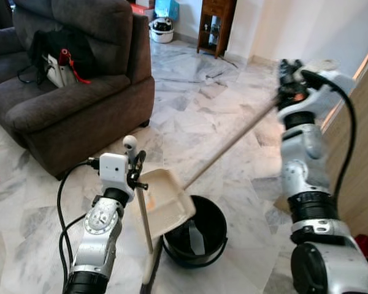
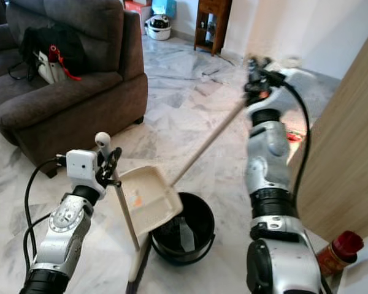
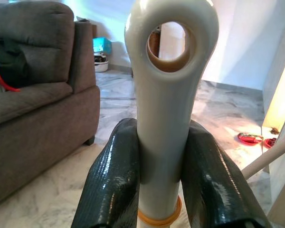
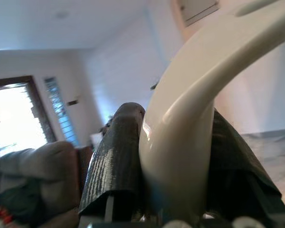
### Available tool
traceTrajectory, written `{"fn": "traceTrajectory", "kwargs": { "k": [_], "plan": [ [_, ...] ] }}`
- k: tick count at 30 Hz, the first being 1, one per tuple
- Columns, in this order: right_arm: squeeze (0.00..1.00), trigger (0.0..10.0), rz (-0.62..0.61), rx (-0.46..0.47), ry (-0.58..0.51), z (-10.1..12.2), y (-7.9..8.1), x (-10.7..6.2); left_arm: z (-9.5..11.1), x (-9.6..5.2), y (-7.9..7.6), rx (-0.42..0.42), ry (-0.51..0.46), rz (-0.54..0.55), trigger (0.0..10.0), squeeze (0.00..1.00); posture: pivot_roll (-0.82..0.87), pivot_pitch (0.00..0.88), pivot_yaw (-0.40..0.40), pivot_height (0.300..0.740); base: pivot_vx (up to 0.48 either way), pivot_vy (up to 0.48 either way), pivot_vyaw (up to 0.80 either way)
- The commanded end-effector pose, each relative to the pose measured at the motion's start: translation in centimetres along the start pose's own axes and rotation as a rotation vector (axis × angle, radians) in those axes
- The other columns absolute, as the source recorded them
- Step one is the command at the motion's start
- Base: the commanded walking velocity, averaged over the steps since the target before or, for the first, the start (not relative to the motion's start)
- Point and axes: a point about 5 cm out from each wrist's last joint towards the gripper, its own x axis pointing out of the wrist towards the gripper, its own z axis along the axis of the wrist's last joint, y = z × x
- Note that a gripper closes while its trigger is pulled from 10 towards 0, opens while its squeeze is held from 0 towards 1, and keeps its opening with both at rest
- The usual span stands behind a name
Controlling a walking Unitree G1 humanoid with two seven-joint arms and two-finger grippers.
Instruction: Sweep floor
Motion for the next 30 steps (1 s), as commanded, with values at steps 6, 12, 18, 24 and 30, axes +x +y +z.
{"fn": "traceTrajectory", "kwargs": {
  "k": [6, 12, 18, 24, 30],
  "plan": [
    [0.0, 10.0, -0.037, -0.003, -0.127, 2.2, 0.5, 1.1, 1.8, 0.5, -0.3, -0.005, -0.09, -0.014, 10.0, 0.0, 0.11, 0.0, -0.043, 0.74, 0.0, 0.0, 0.0],
    [0.0, 10.0, 0.041, -0.025, -0.166, 2.3, 1.1, 1.1, 1.8, 0.4, -0.3, -0.004, -0.089, -0.016, 10.0, 0.0, 0.12, 0.0, -0.041, 0.74, 0.0, 0.0, 0.0],
    [0.0, 10.0, 0.137, -0.018, -0.17, 2.0, 1.9, 0.9, 1.8, 0.3, -0.2, -0.005, -0.088, -0.018, 10.0, 0.0, 0.12, 0.0, -0.042, 0.74, 0.0, 0.0, 0.0],
    [0.0, 10.0, 0.217, -0.03, -0.169, 1.7, 2.8, 0.7, 1.7, 0.3, -0.3, -0.008, -0.087, -0.024, 10.0, 0.0, 0.12, 0.0, -0.041, 0.74, 0.0, 0.0, 0.0],
    [0.0, 10.0, 0.342, -0.042, -0.179, 1.6, 4.0, 0.4, 1.7, 0.3, -0.4, -0.009, -0.086, -0.027, 10.0, 0.0, 0.12, 0.0, -0.042, 0.74, 0.0, 0.0, 0.0]
  ]
}}
